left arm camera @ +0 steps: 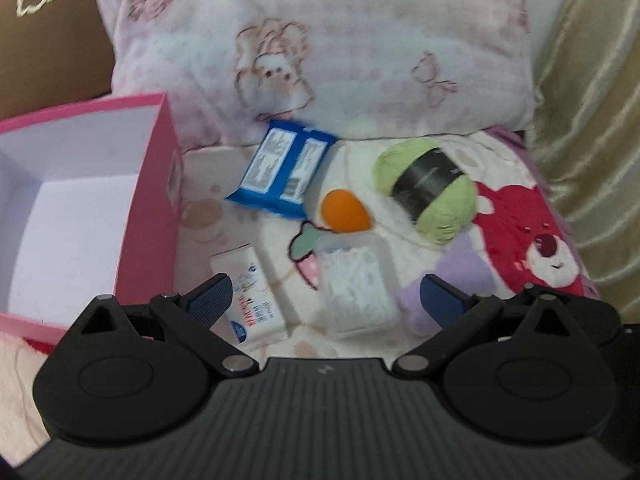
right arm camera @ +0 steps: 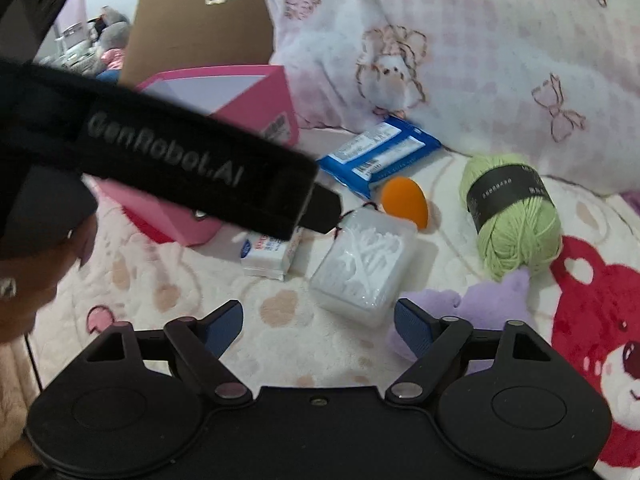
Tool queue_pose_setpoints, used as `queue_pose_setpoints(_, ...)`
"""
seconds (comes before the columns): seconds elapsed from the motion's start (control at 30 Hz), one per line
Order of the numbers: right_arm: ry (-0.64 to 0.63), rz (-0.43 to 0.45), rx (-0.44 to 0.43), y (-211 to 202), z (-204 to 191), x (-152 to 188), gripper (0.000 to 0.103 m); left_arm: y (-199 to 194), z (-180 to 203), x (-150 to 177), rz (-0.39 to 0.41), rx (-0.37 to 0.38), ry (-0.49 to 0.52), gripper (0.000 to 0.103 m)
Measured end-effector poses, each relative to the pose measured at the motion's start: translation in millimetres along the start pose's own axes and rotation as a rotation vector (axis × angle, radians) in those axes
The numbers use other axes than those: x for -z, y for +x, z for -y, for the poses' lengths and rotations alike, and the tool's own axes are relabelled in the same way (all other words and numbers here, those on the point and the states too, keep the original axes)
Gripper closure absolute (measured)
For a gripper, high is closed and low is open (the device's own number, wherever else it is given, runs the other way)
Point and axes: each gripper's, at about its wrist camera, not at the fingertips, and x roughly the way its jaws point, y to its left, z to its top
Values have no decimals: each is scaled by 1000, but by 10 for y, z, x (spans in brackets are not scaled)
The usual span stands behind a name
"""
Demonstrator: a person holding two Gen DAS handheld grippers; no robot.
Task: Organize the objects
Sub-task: 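Move the right tool toward the clear floss-pick box, fingers open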
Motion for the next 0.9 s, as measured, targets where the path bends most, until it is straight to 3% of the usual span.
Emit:
queue_pose_setpoints(0.1,-19,27,9,61,-42,-14,25,127,-86,48,1,-4,-27,2)
queue_pose_setpoints(0.23,12,108,-62,113,-81,68,24,348,-191,88,-36,-25,-79,3)
queue_pose_setpoints(0.3,29,174,-33,143,-107,141,22,383,-229,132,-8,-10,-98,3)
queue_pose_setpoints(0.4,55,196,11,232,-93,176,19,369,-233,188,68,2,-82,3)
queue_pose_setpoints(0.53,-8,107,69,371,-99,162,18,331,-264,204,159,29,-115,3)
queue_pose_setpoints(0.63,29,106,92,403,-62,175,18,306,-277,212,201,42,-127,3)
queue_pose_setpoints(0.83,68,83,109,465,-1,152,18,390,-305,175,161,76,-152,8)
queue_pose_setpoints(0.9,46,77,120,469,-57,153,19,462,-285,153,127,92,-160,17)
